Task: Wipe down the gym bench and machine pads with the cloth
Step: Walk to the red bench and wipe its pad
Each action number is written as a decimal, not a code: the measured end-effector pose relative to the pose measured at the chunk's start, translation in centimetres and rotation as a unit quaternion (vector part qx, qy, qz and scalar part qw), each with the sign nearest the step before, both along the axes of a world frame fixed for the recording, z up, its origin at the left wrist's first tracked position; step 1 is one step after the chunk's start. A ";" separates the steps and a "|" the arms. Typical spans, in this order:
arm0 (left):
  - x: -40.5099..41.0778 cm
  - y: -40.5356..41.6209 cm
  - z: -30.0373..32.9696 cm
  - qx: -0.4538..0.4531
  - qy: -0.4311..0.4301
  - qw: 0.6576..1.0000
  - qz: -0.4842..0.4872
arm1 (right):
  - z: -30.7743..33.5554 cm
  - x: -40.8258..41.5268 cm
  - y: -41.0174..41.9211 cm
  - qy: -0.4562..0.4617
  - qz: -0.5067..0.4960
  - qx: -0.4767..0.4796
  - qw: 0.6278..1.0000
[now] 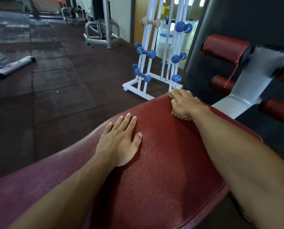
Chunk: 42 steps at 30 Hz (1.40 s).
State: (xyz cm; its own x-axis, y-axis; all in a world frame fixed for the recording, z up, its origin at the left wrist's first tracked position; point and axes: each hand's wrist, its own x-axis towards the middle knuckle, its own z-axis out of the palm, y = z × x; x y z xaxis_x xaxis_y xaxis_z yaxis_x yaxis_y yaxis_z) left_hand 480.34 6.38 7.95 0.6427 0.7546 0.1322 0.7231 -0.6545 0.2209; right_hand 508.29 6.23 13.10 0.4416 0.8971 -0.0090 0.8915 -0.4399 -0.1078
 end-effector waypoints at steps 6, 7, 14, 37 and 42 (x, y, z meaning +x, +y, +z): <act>0.0 0.1 -0.1 -0.001 -0.006 1.000 0.000 | 0.7 1.8 -7.0 -0.014 -0.102 0.042 0.994; 0.1 0.0 -0.1 -0.001 -0.005 1.000 -0.001 | 0.7 1.5 -8.0 -0.013 -0.093 0.047 0.995; 0.2 -0.1 -0.1 0.000 -0.003 1.000 0.003 | -0.8 -9.2 -10.7 -0.007 0.086 0.014 0.996; 0.3 0.1 -0.1 0.005 0.001 1.000 0.003 | -1.4 -5.4 -19.6 -0.034 -0.193 0.166 0.966; 0.4 0.0 0.0 0.010 0.008 1.000 0.003 | -1.8 -10.9 -18.7 -0.044 -0.048 0.116 0.991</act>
